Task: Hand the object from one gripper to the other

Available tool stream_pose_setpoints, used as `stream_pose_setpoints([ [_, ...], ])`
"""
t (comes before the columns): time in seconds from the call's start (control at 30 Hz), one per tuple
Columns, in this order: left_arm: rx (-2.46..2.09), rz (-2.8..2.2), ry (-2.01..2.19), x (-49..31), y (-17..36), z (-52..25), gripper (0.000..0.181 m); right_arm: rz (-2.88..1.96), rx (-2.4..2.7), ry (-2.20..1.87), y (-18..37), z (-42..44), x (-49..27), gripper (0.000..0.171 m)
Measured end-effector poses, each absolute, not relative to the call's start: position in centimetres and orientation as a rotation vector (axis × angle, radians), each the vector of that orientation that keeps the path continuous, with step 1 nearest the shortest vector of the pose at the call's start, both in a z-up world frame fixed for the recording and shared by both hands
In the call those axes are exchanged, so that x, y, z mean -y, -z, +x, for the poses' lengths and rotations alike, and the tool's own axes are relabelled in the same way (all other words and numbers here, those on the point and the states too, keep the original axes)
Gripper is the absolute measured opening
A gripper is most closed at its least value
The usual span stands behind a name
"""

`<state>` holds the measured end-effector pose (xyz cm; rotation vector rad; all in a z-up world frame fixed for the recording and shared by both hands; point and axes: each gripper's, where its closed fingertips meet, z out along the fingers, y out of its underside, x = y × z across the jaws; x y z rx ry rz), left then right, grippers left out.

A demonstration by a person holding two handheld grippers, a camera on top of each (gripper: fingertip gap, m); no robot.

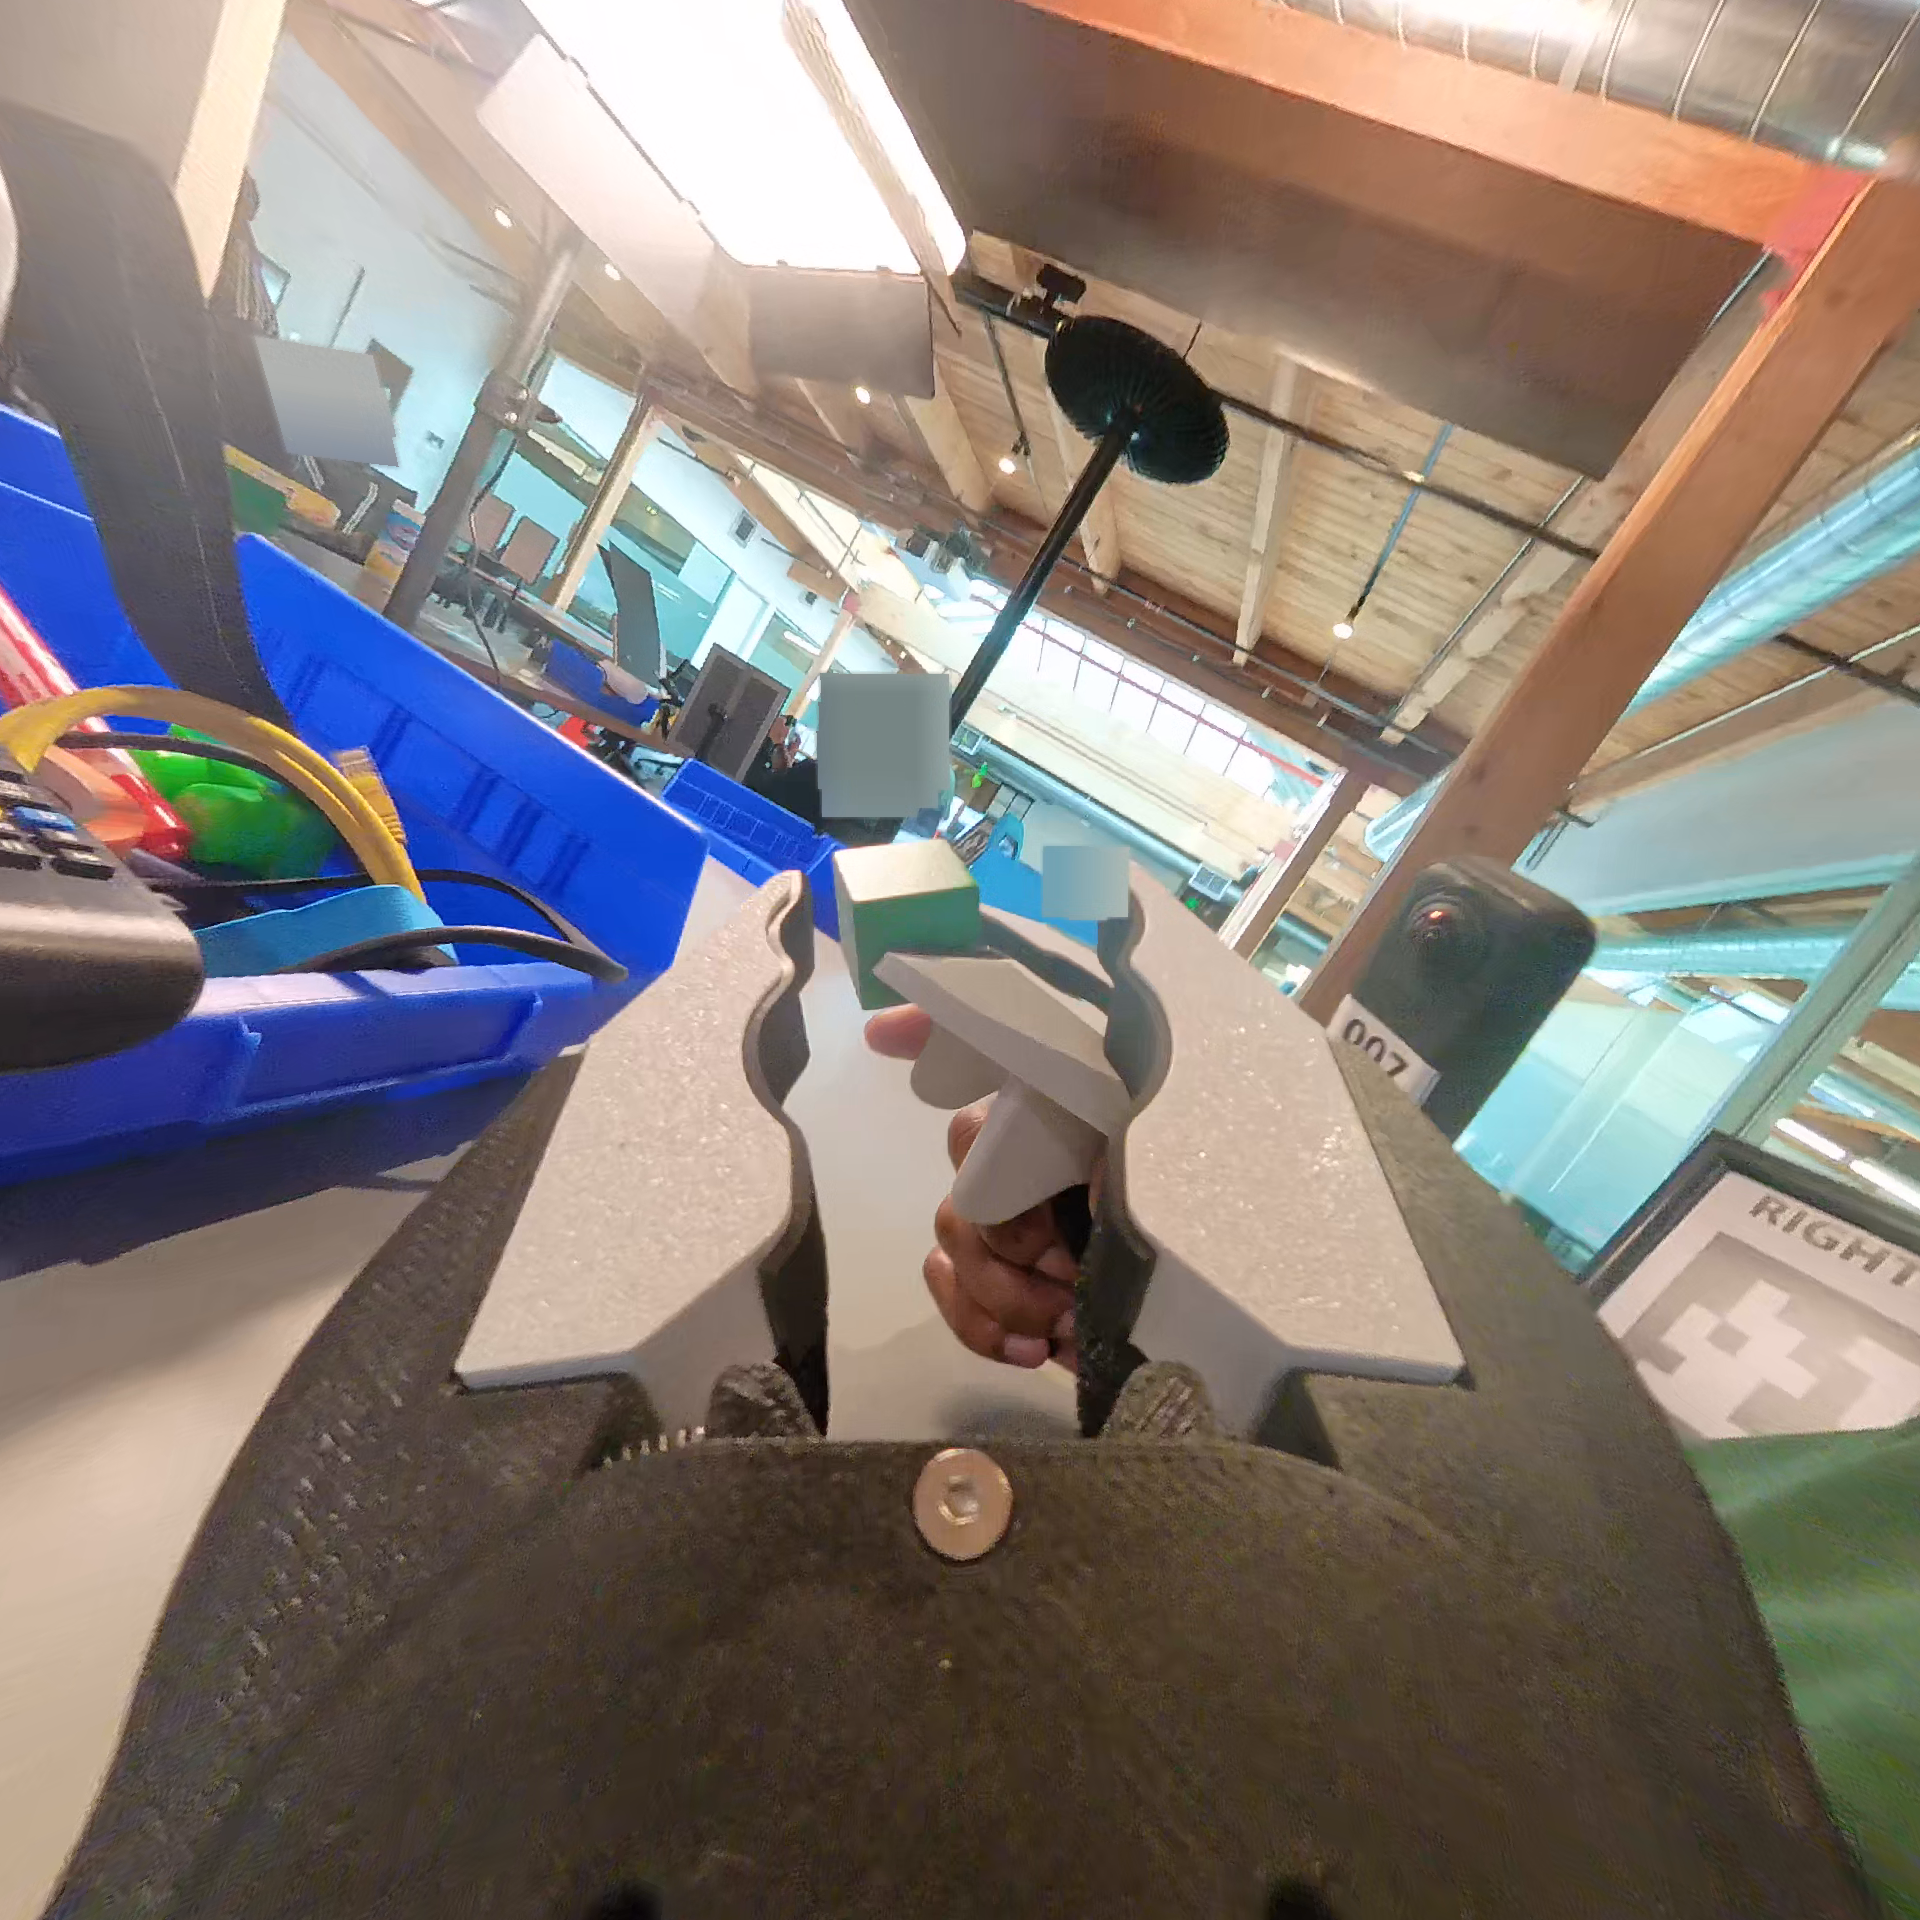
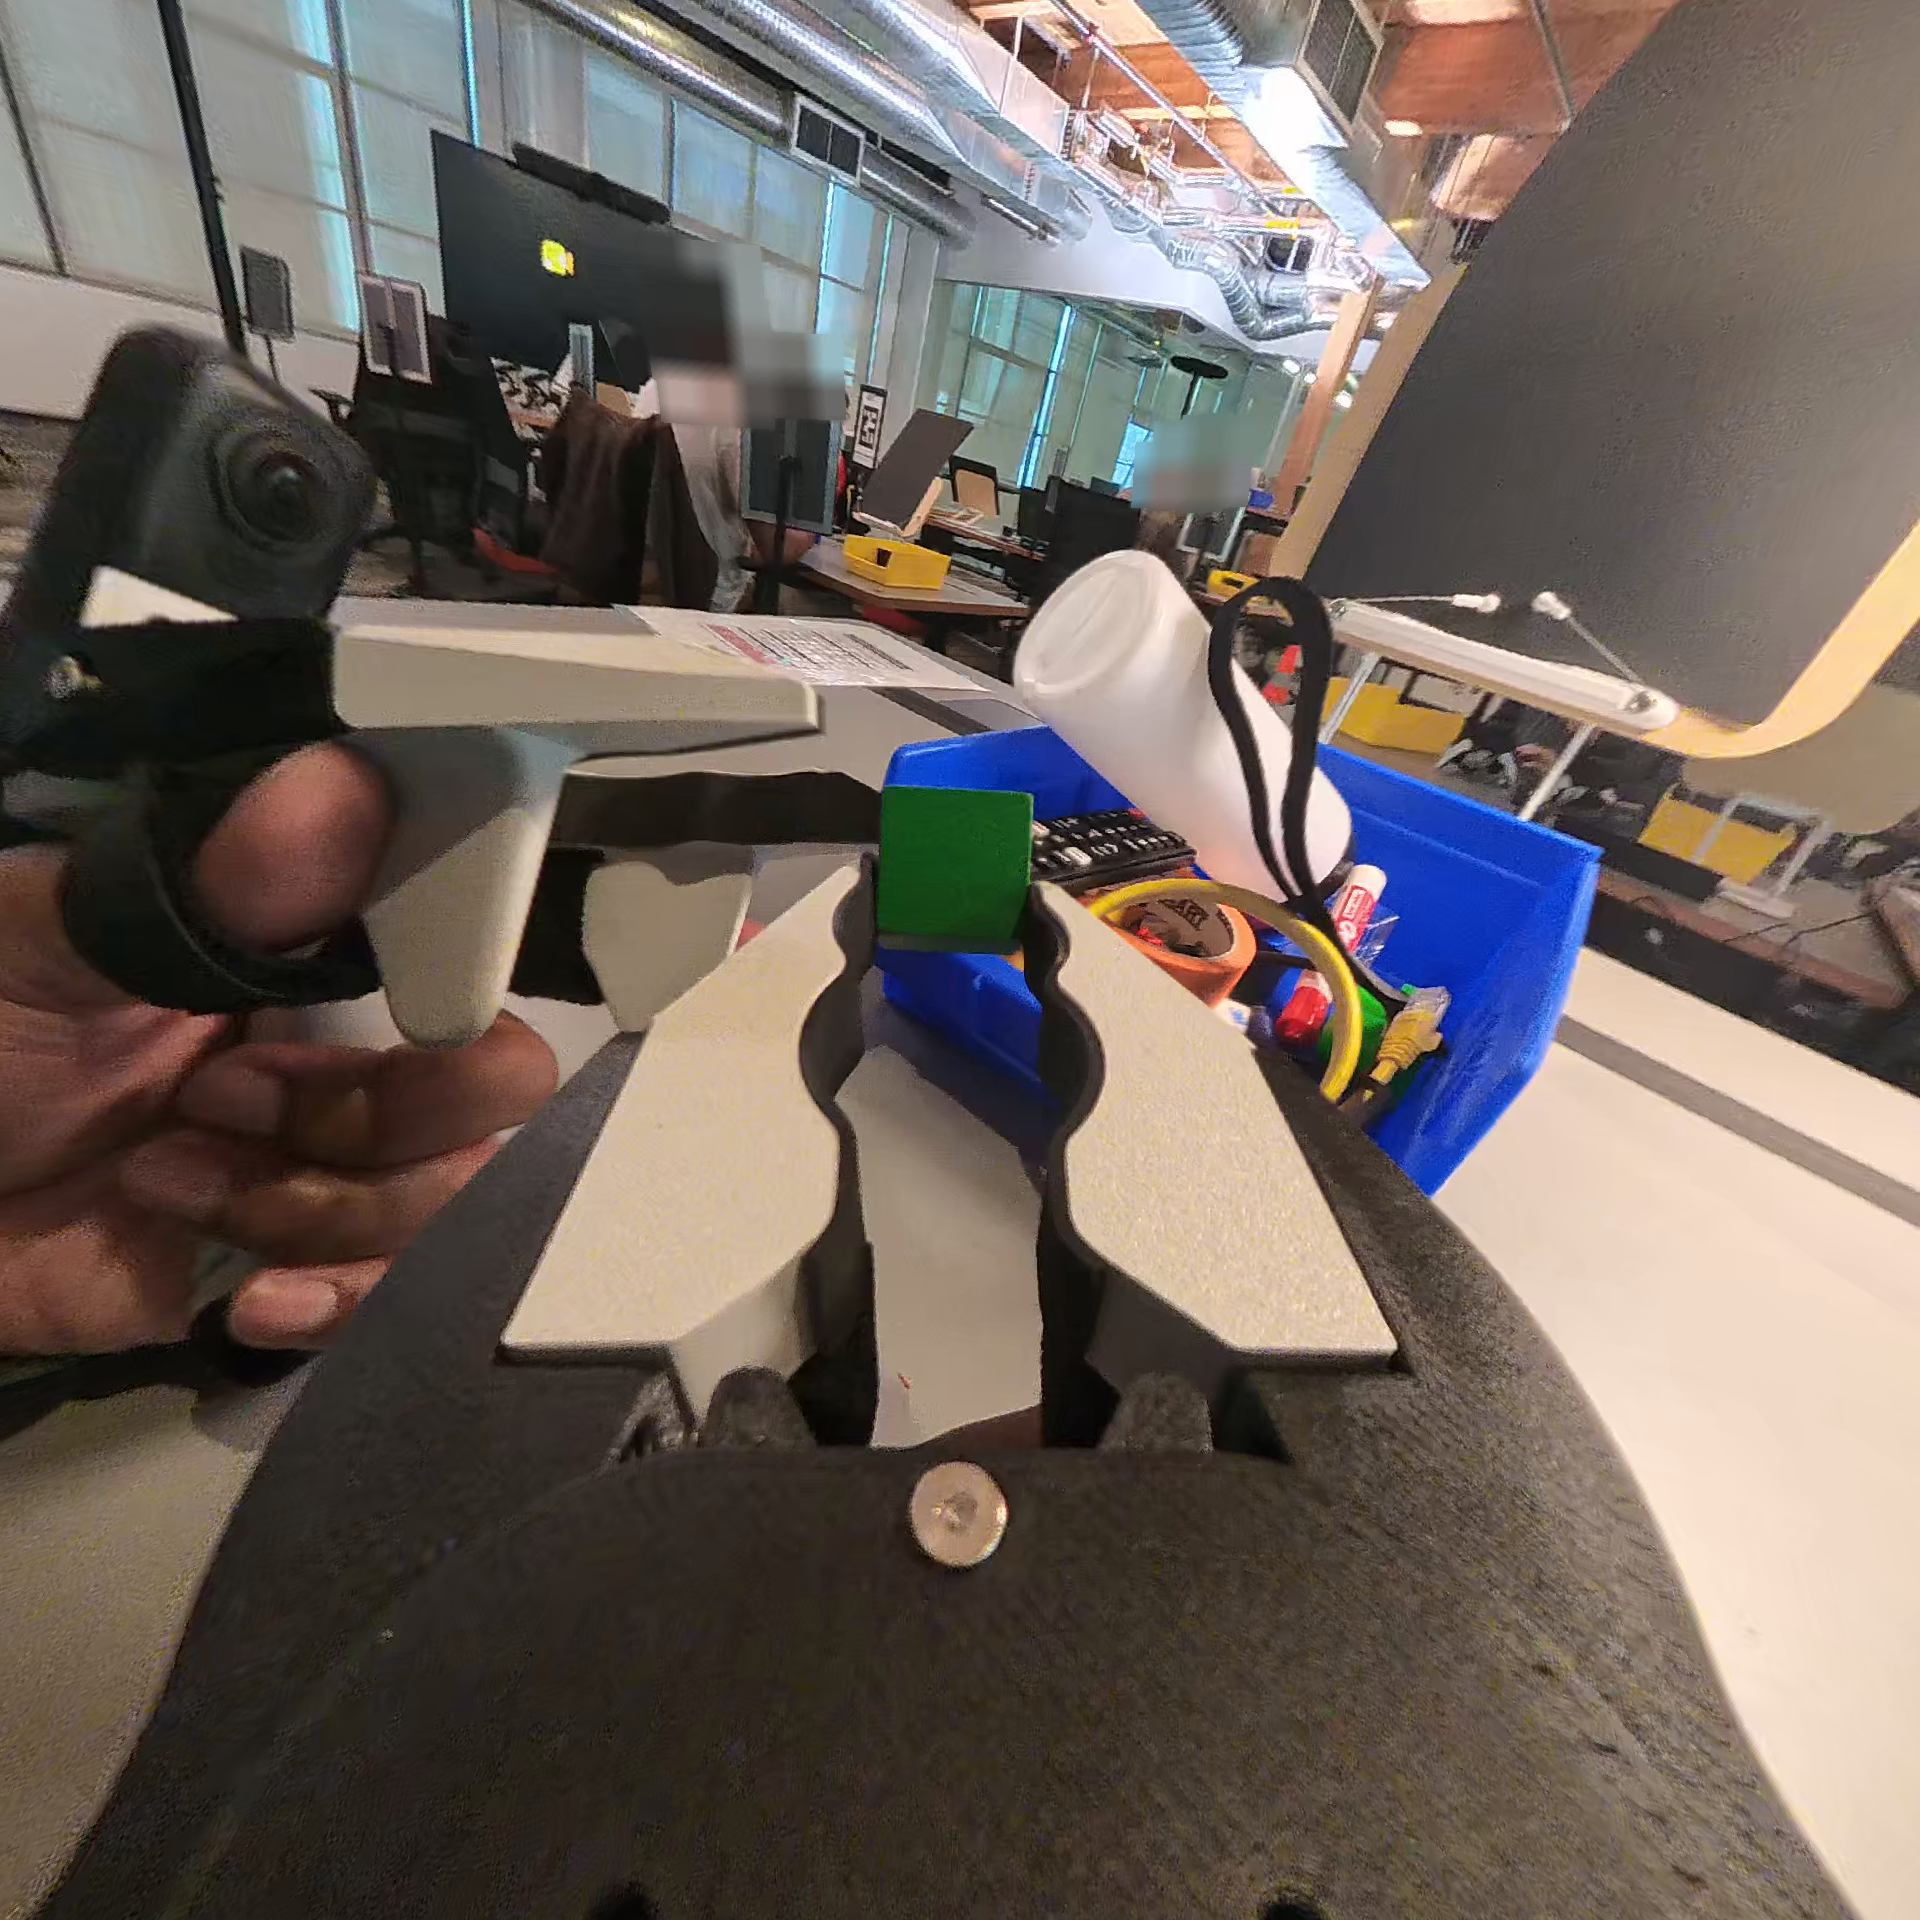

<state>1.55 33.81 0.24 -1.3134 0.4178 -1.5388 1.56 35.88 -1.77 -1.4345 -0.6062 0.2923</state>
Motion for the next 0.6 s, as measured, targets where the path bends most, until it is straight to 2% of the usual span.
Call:
stream_pose_setpoints([
  [0.23, -0.496, -1.412, 1.441, -33.8, 1.4, 2.6, 0.051, -1.38, 0.656, -0.122, 1.7, 1.5, -35.8, 0.028],
  [0.43, -0.476, -1.403, 1.458, -34.0, 1.3, 2.2, 0.033, -1.286, 0.754, -0.052, 1.5, 0.0, -34.7, 0.028],
  [0.6, -0.478, -1.382, 1.467, -33.9, 1.1, 2.0, 0.032, -1.27, 0.747, -0.083, 1.2, -0.2, -34.4, 0.028],
])
